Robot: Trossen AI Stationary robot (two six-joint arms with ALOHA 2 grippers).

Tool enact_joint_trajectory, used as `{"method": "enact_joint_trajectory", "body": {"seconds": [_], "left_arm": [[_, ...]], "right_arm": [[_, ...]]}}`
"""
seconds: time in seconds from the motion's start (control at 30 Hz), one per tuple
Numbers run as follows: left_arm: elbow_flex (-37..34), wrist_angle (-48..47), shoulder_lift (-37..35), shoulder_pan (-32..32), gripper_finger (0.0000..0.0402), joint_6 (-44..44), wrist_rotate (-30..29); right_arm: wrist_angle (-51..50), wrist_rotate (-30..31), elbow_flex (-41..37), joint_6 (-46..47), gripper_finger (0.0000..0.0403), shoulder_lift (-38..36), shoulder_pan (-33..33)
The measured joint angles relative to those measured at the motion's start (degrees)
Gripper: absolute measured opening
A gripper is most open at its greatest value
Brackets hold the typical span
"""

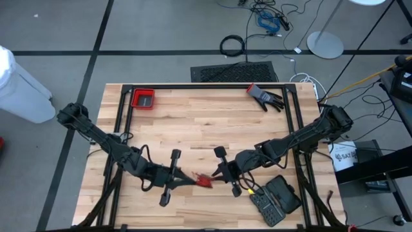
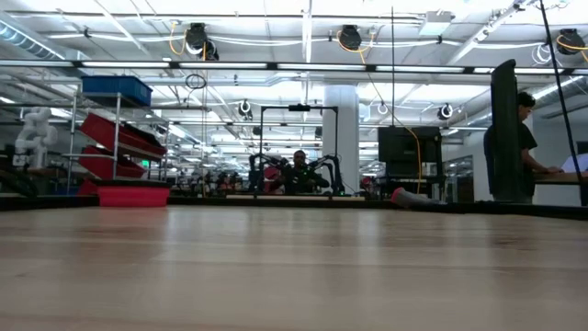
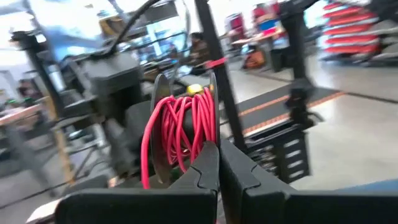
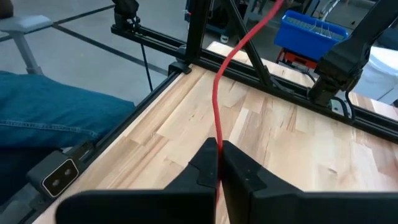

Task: Coil cords
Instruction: Coil the red wire onto the spool

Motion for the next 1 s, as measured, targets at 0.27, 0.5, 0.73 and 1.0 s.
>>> {"method": "enact_joint_trajectory", "body": {"seconds": [0.27, 0.5, 0.73, 1.0], "left_arm": [[0.00, -1.72, -0.29, -0.07, 0.0002, -0.04, -1.96], [0.00, -4.88, -2.71, -1.52, 0.0002, -0.09, -3.73], [0.00, -8.09, -5.19, -3.63, 0.0002, -0.24, -7.18], [-0.02, -11.65, -5.70, -4.39, 0.0002, -0.13, -13.59]], "right_arm": [[-6.01, 0.37, 0.00, 2.49, 0.0001, -1.24, 0.00], [-15.56, 2.35, 0.00, 8.19, 0.0000, -5.62, 0.57], [-22.20, 9.12, 0.00, 12.04, 0.0000, -10.00, 3.87], [-23.56, 9.42, 0.00, 13.52, 0.0000, -12.58, 7.83]]}}
